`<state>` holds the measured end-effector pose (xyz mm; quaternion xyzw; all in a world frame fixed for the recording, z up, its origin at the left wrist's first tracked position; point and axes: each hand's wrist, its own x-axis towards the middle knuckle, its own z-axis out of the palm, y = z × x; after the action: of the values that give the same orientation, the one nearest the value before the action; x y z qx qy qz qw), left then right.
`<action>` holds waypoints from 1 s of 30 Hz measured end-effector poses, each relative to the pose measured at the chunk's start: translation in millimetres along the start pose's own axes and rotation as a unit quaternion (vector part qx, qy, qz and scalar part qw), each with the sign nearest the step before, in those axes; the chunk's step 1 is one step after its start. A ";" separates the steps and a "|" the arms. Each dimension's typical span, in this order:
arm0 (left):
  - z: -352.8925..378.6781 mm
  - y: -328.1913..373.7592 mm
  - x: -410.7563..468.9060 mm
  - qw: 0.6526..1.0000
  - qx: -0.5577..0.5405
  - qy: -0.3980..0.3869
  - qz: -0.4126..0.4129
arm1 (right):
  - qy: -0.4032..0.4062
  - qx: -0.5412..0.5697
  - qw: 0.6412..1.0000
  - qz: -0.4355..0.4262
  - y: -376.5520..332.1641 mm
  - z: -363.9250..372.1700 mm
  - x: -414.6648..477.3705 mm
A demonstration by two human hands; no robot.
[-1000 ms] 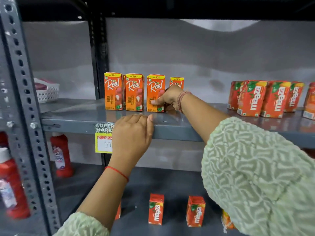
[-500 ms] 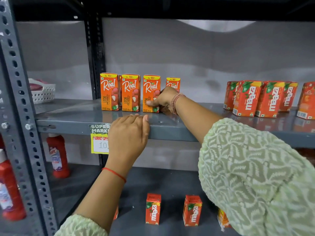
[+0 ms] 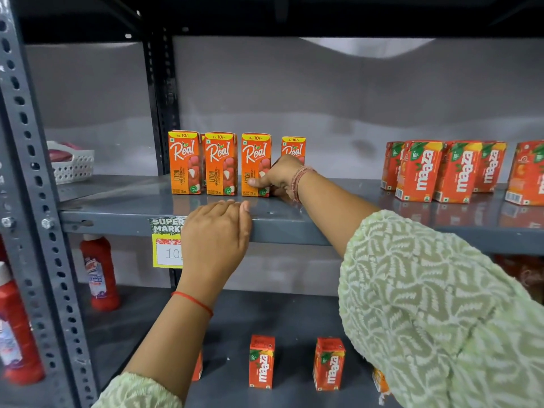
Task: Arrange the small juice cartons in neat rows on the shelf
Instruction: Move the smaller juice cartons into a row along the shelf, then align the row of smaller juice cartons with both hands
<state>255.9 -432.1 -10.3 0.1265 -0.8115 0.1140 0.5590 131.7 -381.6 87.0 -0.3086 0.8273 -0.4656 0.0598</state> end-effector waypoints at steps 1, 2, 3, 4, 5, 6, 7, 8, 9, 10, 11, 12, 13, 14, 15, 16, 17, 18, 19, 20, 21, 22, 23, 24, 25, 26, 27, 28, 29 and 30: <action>0.1 0.4 0.1 1.000 -0.001 -0.002 -0.002 | -0.003 0.006 1.000 0.002 0.4 -0.8 -0.5; 0.4 0.4 -0.4 1.000 -0.002 -0.005 -0.004 | -0.008 0.014 1.000 0.003 0.7 -1.2 -1.2; 0.6 0.8 -0.8 1.000 -0.004 -0.011 -0.007 | -0.011 0.025 1.000 0.005 0.8 -2.0 -2.2; 0.4 1.8 -1.3 1.000 -0.009 -0.020 -0.012 | -0.012 0.038 0.999 0.008 1.4 -2.9 -3.7; -0.5 3.1 -1.8 0.999 -0.018 -0.032 -0.019 | -0.015 0.050 0.999 0.010 2.1 -3.8 -4.5; -1.5 4.6 -2.0 0.998 -0.028 -0.043 -0.027 | -0.018 0.064 0.998 0.011 2.8 -5.0 -5.5; -2.1 5.6 -2.5 0.997 -0.040 -0.049 -0.033 | -0.020 0.080 0.997 0.012 4.3 -6.3 -6.3; -3.1 6.0 -2.7 0.996 -0.056 -0.051 -0.036 | -0.018 0.095 0.995 0.011 6.3 -7.9 -8.0; -4.7 5.5 -2.4 0.995 -0.078 -0.050 -0.038 | -0.015 0.110 0.994 0.008 8.8 -9.7 -9.7; -7.5 4.5 -0.5 0.993 -0.104 -0.047 -0.041 | -0.014 0.124 0.992 0.002 11.2 -11.9 -11.5; -11.1 3.8 1.7 0.989 -0.133 -0.043 -0.051 | -0.017 0.136 0.991 -0.004 13.7 -14.6 -13.6; -15.4 4.4 3.7 0.983 -0.163 -0.041 -0.070 | -0.021 0.142 0.990 -0.009 17.2 -17.4 -16.0; -19.8 5.1 6.2 0.976 -0.190 -0.036 -0.100 | -0.023 0.140 0.990 -0.014 21.1 -20.9 -18.8; -23.9 5.2 8.8 0.968 -0.211 -0.029 -0.132 | -0.024 0.131 0.991 -0.018 25.2 -25.2 -23.3; -26.1 3.1 12.1 0.960 -0.227 -0.016 -0.165 | -0.022 0.122 0.992 -0.021 29.2 -29.7 -28.8; -27.0 -0.6 16.9 0.951 -0.235 -0.008 -0.198 | -0.017 0.115 0.993 -0.024 34.3 -33.5 -30.4; -26.7 -5.2 23.6 0.944 -0.238 -0.007 -0.227 | -0.012 0.115 0.993 -0.028 37.6 -37.0 -30.6; -25.3 -10.5 33.3 0.939 -0.232 -0.016 -0.253 | -0.008 0.124 0.992 -0.034 37.3 -40.5 -30.2; -21.3 -14.4 41.7 0.931 -0.227 -0.034 -0.283 | -0.005 0.131 0.991 -0.034 38.6 -44.2 -30.6; -20.8 -20.2 55.6 0.924 -0.220 -0.047 -0.308 | -0.009 0.133 0.990 -0.042 33.2 -48.6 -24.8; -20.7 -26.5 69.4 0.919 -0.207 -0.075 -0.327 | -0.019 0.127 0.991 -0.048 23.7 -50.0 -20.1; -15.7 -29.4 77.0 0.912 -0.196 -0.114 -0.342 | -0.035 0.114 0.992 -0.044 20.8 -47.8 -16.9; -11.5 -32.0 84.0 0.905 -0.185 -0.152 -0.353 | -0.054 0.096 0.993 -0.042 16.4 -44.4 -14.1; -5.3 -35.0 86.7 0.899 -0.175 -0.183 -0.357 | -0.071 0.081 0.994 -0.036 15.0 -40.0 -10.9; 2.3 -38.7 87.2 0.899 -0.159 -0.201 -0.356 | -0.082 0.068 0.994 -0.029 16.0 -35.3 -8.7; 8.7 -41.6 87.0 0.902 -0.139 -0.213 -0.349 | -0.092 0.055 0.994 -0.025 18.4 -30.3 -6.8; 14.5 -44.5 86.4 0.904 -0.117 -0.226 -0.343 | -0.098 0.043 0.994 -0.027 20.5 -25.8 -4.6; 18.5 -48.0 87.2 0.907 -0.098 -0.233 -0.337 | -0.099 0.032 0.994 -0.034 20.4 -22.3 -2.6; 20.7 -51.6 88.2 0.909 -0.085 -0.232 -0.334 | -0.097 0.022 0.994 -0.043 19.0 -19.6 -1.4; 22.2 -53.9 89.5 0.911 -0.081 -0.228 -0.334 | -0.092 0.015 0.994 -0.052 17.7 -17.0 0.1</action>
<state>223.6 -497.0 68.1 0.3670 -0.8335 -0.1775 0.3729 117.0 -362.6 82.2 -0.3914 0.7942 -0.4502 0.1157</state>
